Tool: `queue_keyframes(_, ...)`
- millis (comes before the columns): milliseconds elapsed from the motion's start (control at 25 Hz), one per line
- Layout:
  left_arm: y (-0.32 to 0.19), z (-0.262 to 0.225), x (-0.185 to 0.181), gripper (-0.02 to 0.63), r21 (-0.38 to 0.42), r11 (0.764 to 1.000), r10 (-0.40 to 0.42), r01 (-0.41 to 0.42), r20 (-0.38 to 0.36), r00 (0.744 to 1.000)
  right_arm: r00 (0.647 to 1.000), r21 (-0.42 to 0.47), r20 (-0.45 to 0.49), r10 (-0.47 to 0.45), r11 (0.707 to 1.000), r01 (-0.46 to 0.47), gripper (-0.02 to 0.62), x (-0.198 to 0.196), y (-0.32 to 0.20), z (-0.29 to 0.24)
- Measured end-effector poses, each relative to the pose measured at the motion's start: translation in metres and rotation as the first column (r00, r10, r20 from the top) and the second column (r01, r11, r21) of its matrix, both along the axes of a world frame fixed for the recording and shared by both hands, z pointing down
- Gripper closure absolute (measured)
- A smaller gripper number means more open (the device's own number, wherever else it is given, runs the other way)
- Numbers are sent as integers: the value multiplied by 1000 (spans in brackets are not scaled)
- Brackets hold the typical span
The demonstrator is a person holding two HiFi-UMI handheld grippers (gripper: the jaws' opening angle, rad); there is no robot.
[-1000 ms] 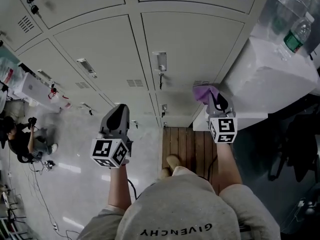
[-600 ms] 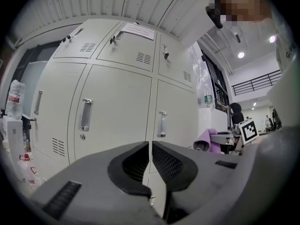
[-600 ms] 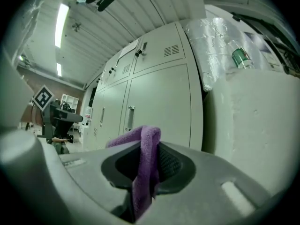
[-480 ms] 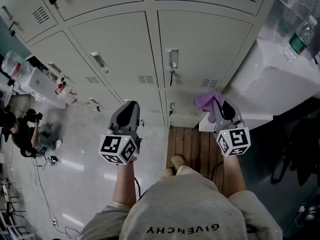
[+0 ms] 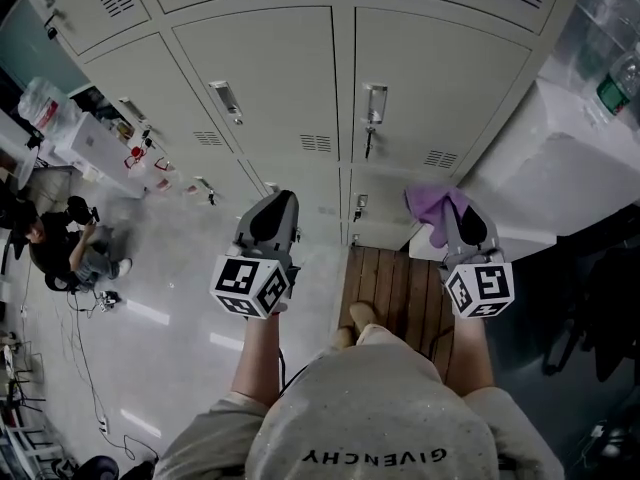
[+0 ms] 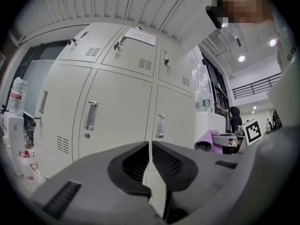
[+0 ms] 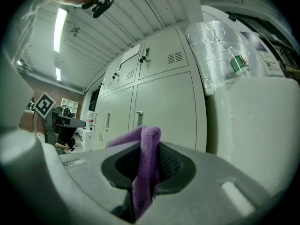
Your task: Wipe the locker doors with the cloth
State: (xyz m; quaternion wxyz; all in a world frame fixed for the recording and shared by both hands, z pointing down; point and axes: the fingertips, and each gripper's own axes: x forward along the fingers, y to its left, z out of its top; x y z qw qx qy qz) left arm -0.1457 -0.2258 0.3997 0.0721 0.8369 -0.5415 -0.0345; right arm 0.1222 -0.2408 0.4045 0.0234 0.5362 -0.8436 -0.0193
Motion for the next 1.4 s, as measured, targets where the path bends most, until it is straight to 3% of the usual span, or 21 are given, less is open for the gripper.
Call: queue_keyframes(1400, 3, -3, -5, 588, 13, 1000, 19, -19, -20, 1000, 999, -22, 1, 35, 999, -35, 537, -2, 14, 5)
